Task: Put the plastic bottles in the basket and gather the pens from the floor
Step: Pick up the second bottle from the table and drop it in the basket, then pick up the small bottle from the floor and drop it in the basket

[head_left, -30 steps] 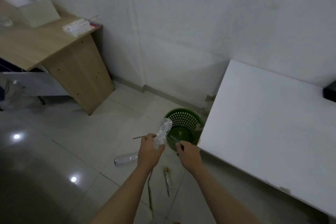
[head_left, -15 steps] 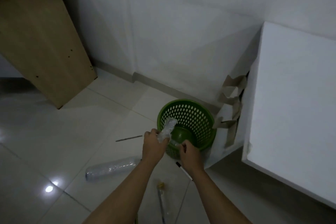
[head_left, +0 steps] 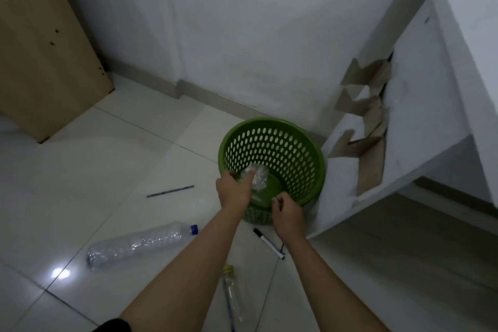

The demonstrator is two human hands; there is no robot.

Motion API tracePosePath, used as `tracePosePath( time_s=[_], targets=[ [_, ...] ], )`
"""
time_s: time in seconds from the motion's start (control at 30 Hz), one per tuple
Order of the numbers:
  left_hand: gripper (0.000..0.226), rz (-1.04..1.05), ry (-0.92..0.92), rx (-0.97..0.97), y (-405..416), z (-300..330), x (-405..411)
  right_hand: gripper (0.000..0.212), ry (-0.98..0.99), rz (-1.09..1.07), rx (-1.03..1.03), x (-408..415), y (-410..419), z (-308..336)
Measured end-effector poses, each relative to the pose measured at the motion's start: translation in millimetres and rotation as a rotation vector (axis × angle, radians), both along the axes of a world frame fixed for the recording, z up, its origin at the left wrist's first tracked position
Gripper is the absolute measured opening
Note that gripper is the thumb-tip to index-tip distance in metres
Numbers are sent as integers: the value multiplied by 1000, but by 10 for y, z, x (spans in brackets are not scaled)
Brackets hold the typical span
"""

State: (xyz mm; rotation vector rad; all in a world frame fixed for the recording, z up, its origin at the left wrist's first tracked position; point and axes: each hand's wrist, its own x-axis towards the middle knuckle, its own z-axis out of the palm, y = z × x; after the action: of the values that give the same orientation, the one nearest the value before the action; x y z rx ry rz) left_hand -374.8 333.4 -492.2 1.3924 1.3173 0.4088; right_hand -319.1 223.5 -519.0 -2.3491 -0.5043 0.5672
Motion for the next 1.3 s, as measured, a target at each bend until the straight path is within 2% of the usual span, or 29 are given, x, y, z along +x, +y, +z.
tracePosePath(
  time_s=[0.17, 0.33, 0.57, 0.8, 1.07, 1.3],
  targets=[
    [56, -35, -51, -34, -130, 130, -110, 23, 33, 5, 41, -111, -175, 158],
    [37, -128, 5, 27, -367, 424, -422, 22, 51, 9, -11, -317, -423, 486],
    [33, -208, 122, 67, -697, 823, -1012, 22, 128, 29, -48, -747, -759, 1007],
    [28, -191, 180, 86, -1148, 843, -1562, 21, 173, 118, -53, -1163, -1019, 1008],
    [28, -241, 257, 73, -1311, 29, -1869, 19, 173, 166, -135, -1344, -1079, 265],
    [28, -253, 299, 92, -1206, -1180, -1935, 14, 138, 174, -186, -1306, -949, -942]
  ],
)
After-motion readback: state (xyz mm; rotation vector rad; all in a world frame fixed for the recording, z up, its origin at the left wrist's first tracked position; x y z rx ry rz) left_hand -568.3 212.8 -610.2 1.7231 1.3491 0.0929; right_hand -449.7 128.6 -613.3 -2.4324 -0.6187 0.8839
